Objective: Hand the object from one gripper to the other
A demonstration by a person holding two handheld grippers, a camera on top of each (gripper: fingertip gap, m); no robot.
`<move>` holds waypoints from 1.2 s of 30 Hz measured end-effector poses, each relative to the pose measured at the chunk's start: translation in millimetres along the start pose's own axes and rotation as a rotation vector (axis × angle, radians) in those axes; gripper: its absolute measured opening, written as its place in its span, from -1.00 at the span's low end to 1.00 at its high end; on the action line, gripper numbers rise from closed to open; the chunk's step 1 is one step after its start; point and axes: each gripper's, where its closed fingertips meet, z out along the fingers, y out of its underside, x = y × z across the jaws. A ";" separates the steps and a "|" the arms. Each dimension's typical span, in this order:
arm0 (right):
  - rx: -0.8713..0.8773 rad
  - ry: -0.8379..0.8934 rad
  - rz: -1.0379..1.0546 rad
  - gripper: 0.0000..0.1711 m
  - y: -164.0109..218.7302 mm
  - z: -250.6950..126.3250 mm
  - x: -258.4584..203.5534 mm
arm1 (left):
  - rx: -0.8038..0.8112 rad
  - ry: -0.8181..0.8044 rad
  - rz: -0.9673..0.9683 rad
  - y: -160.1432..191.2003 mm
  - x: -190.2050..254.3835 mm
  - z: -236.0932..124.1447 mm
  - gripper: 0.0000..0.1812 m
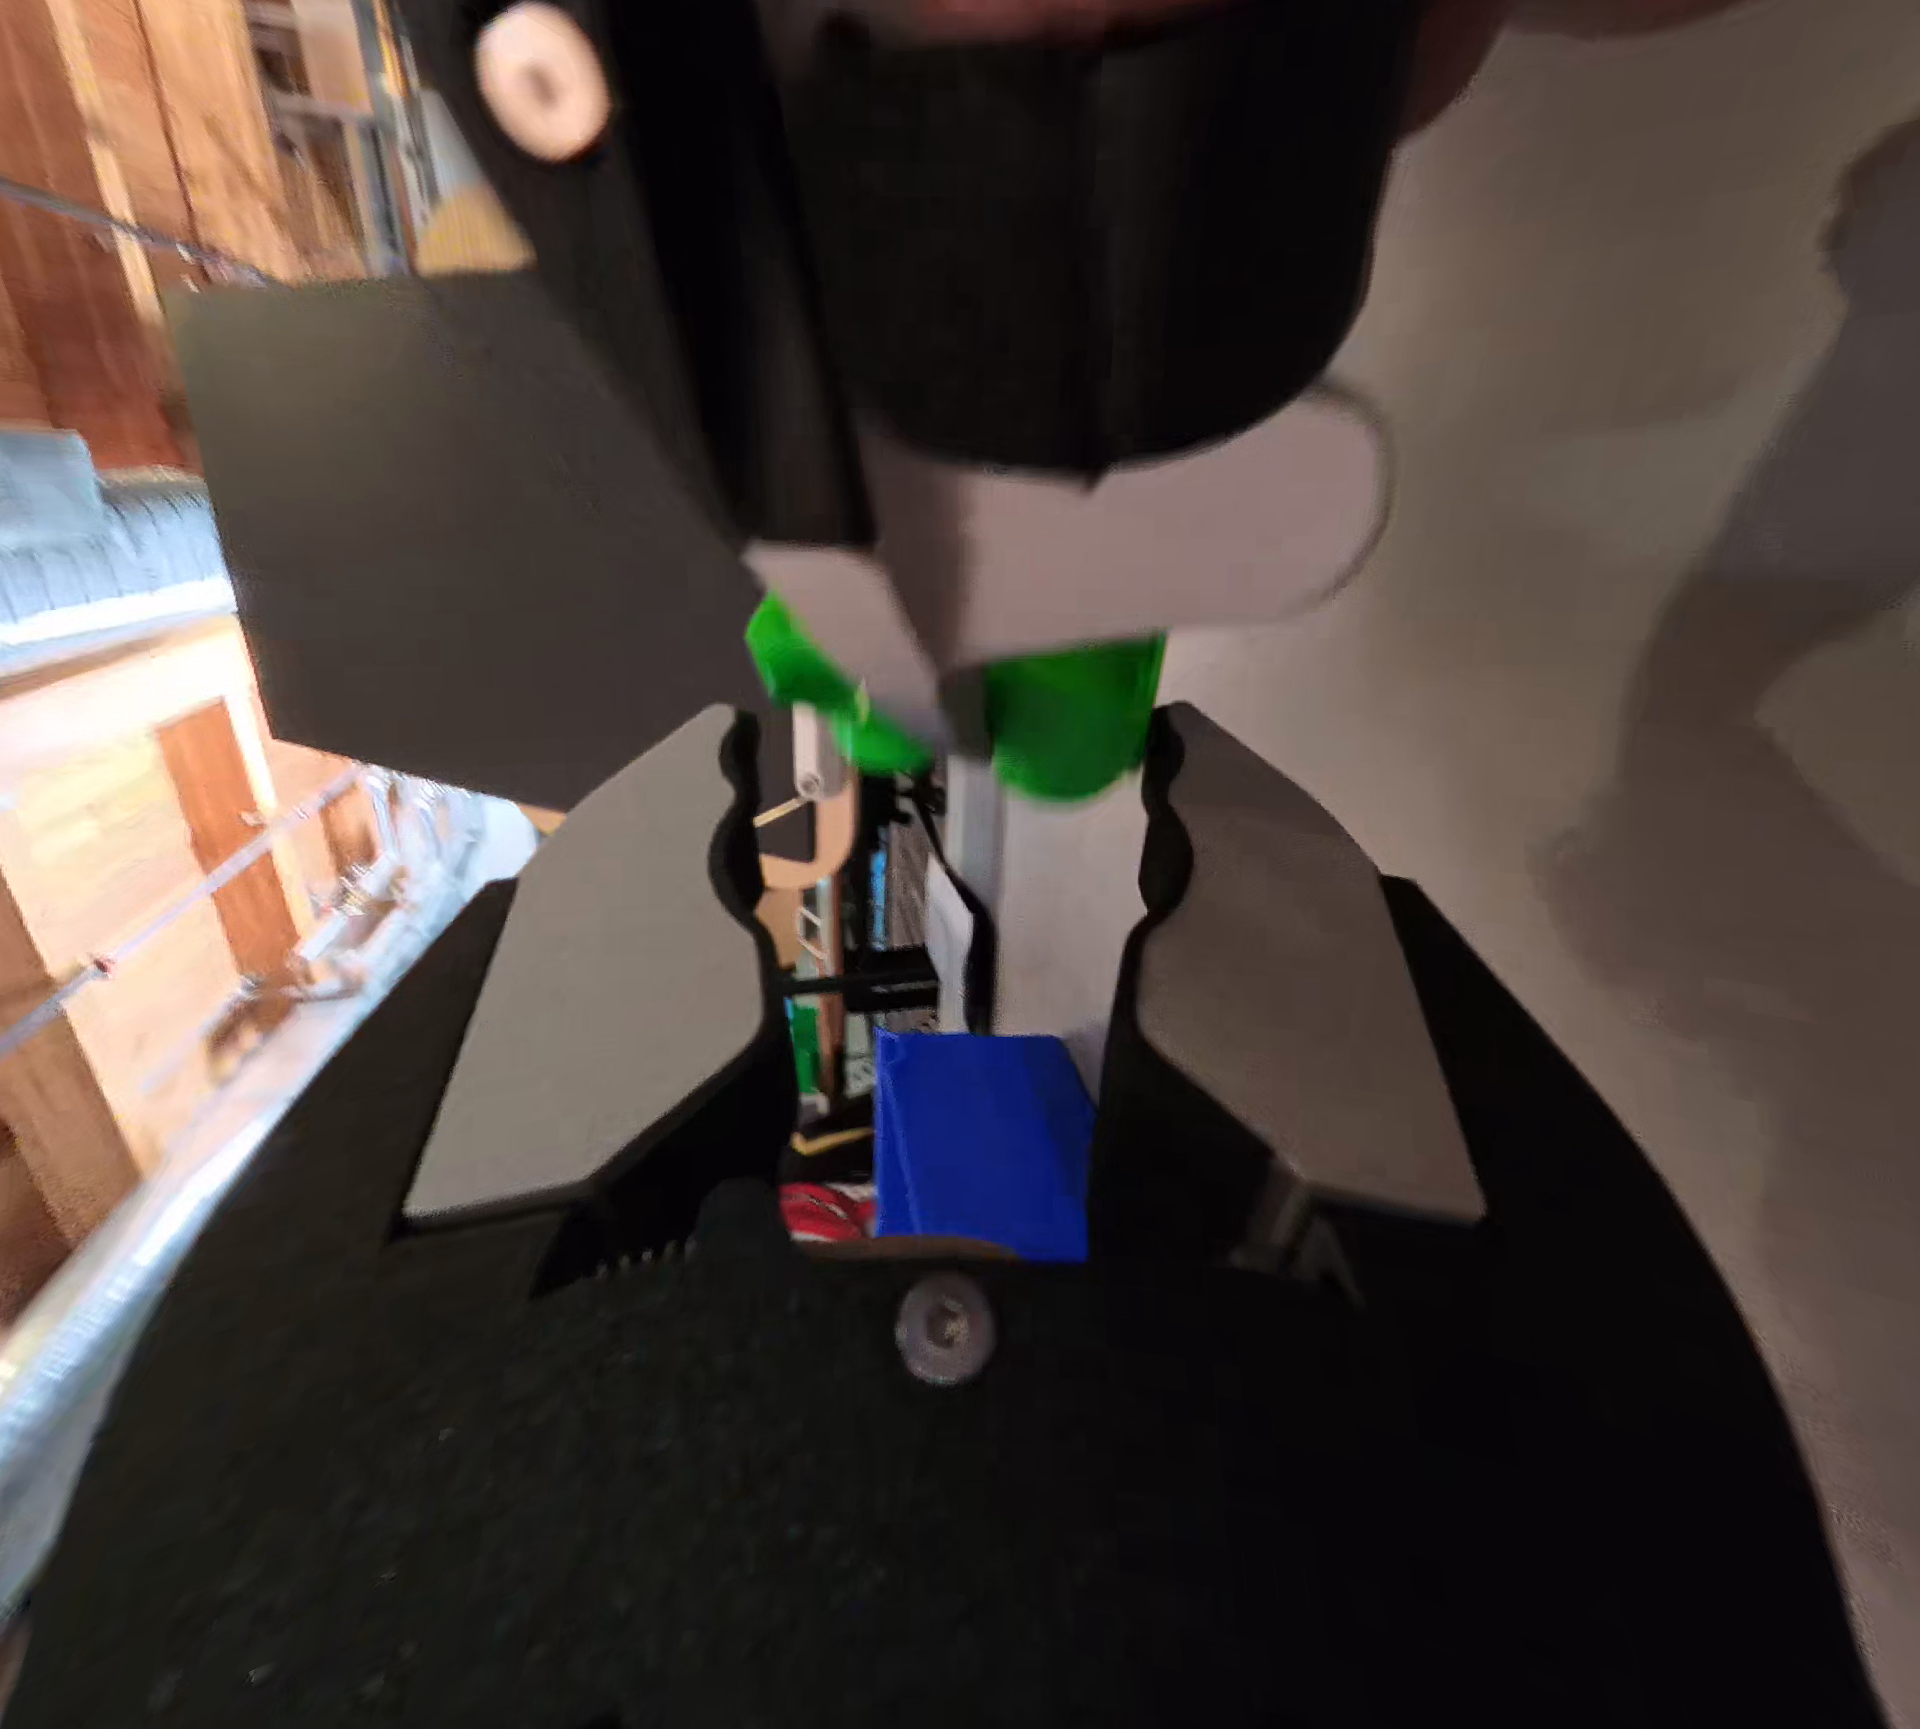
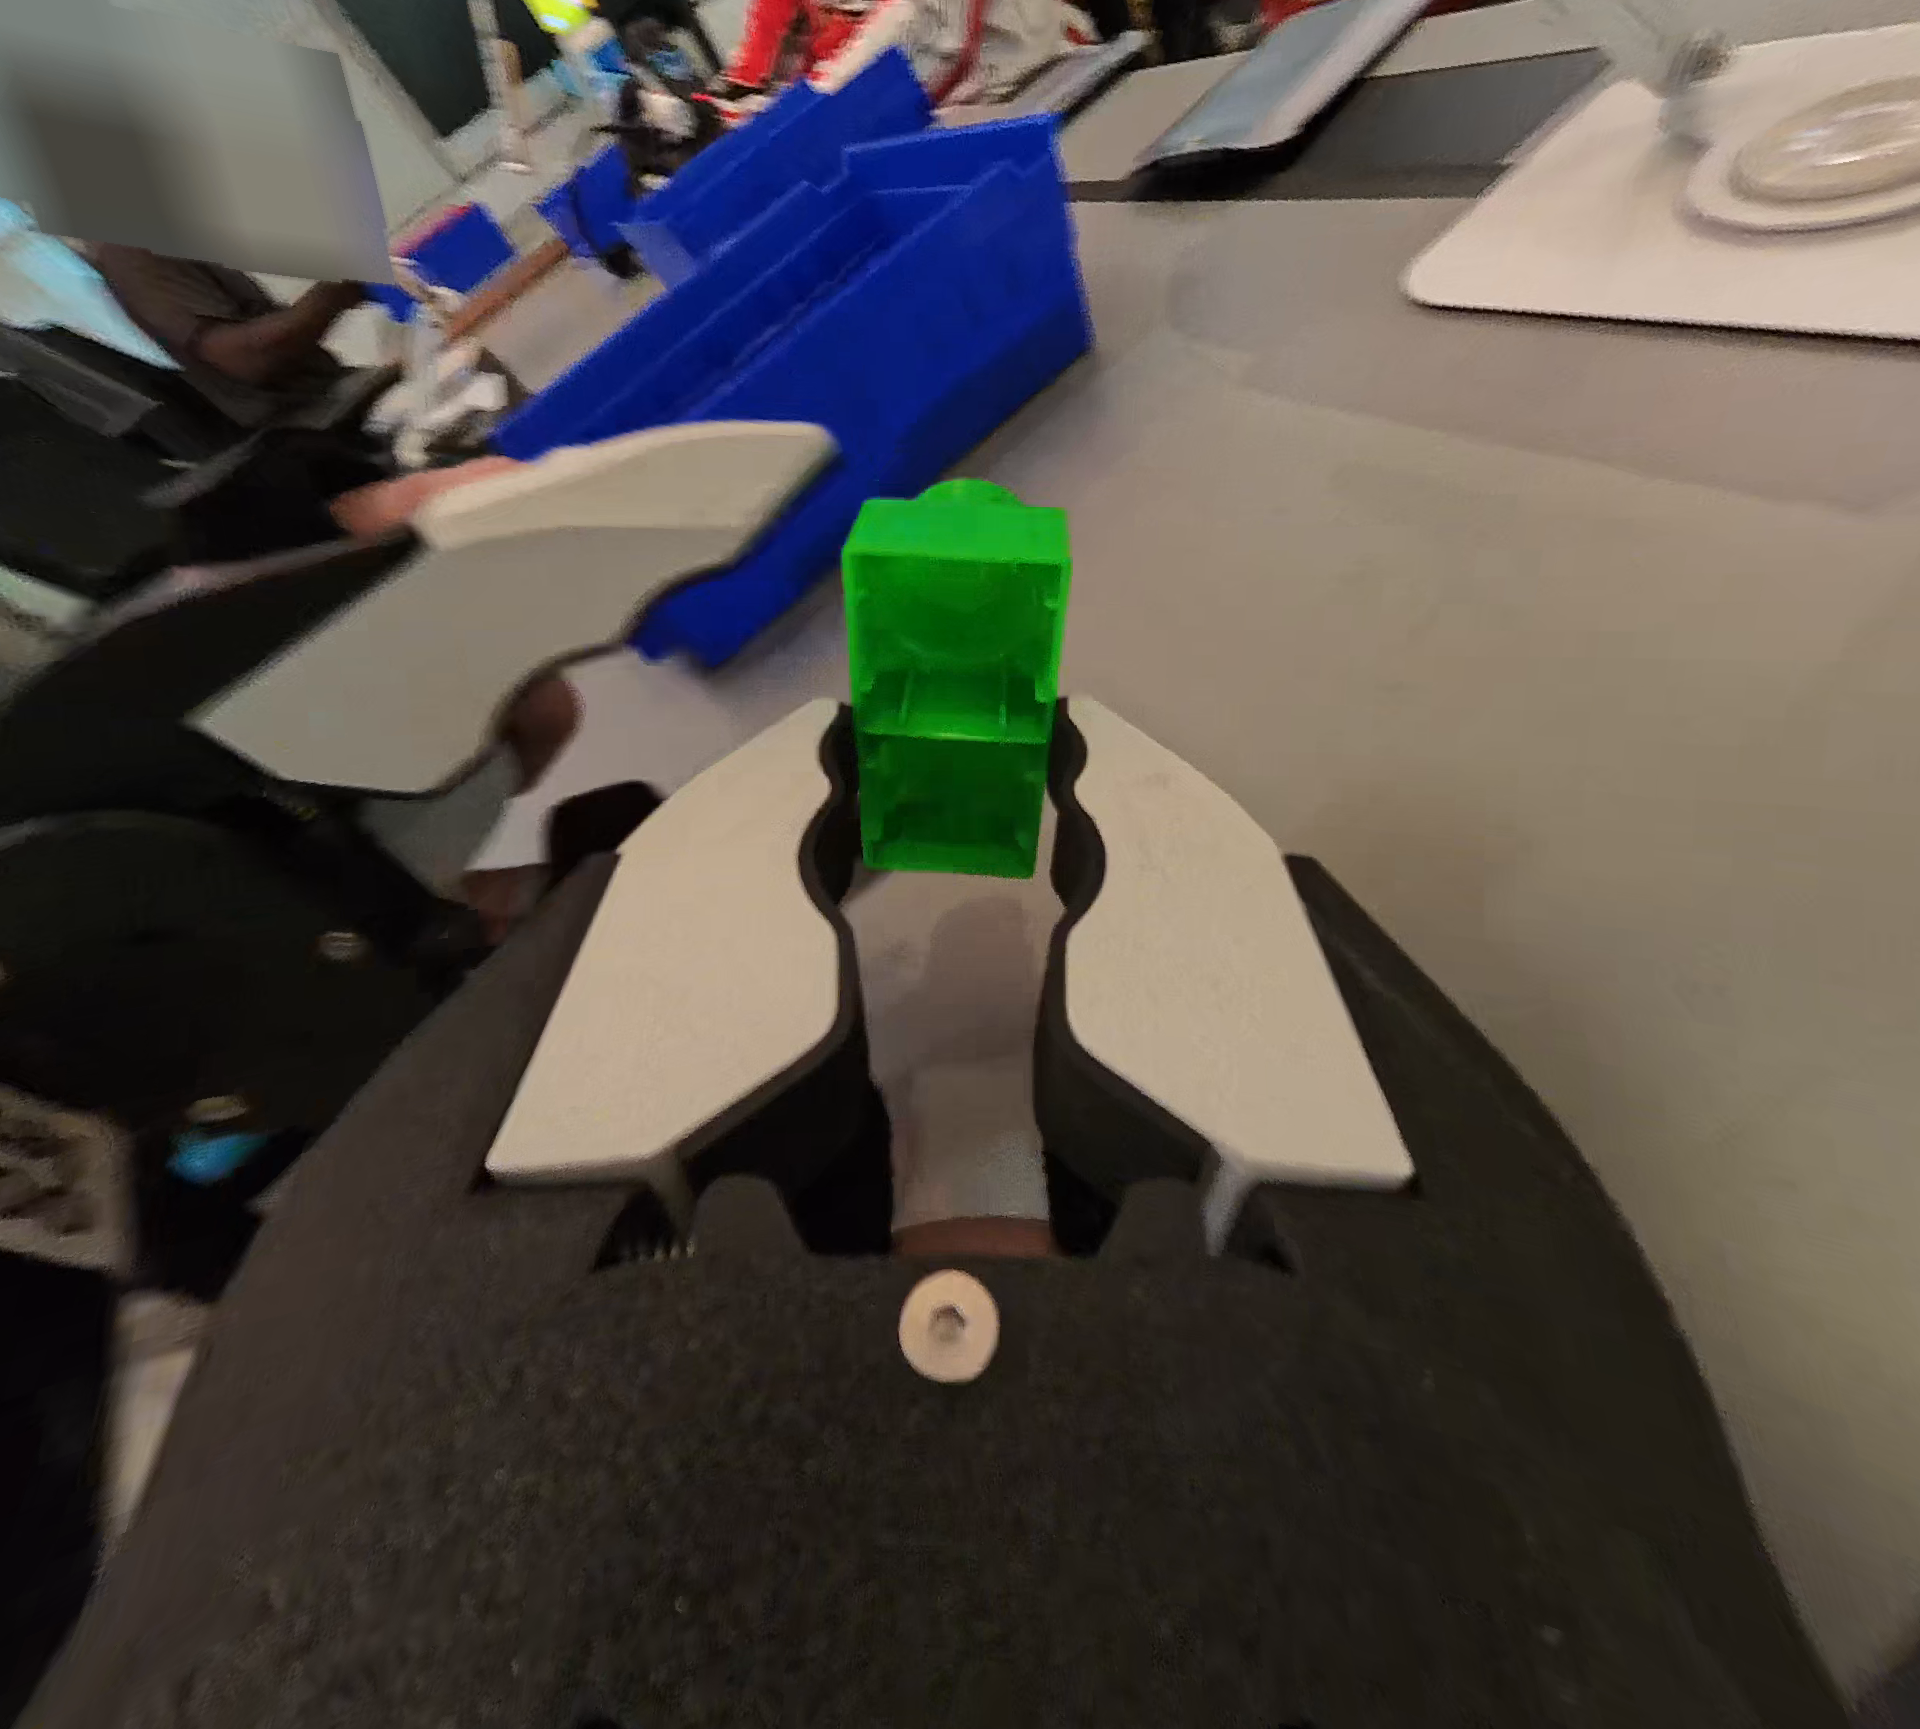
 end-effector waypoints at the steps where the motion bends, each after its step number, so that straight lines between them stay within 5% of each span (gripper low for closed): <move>1: -0.007 0.060 -0.031 -0.59 1.4 -2.6 11.4 | -0.012 0.004 -0.047 4.5 1.9 -1.7 -0.22; 6: -0.023 0.425 -0.519 -0.59 -7.2 -29.0 50.6 | 0.014 0.242 -0.591 29.3 34.2 -28.1 -0.41; 11: -0.064 0.609 -1.049 -0.59 -3.9 -20.1 25.3 | 0.189 0.554 -1.244 30.9 38.3 -50.9 -0.25; 19: -0.081 0.597 -1.472 -0.59 19.0 14.3 -32.8 | 0.317 0.579 -1.222 28.9 25.3 -61.2 -0.12; 28: -0.104 0.567 -1.614 -0.59 35.8 21.6 -43.8 | 0.310 0.675 -1.214 32.2 45.9 -54.7 -0.51; 32: -0.065 0.521 -1.509 -0.59 38.0 19.1 -41.7 | 0.303 0.685 -1.230 30.8 43.0 -54.0 -0.52; 36: -0.035 0.379 -1.121 -0.40 27.6 7.3 -37.2 | 0.327 0.631 -1.322 47.4 27.8 -50.4 -0.52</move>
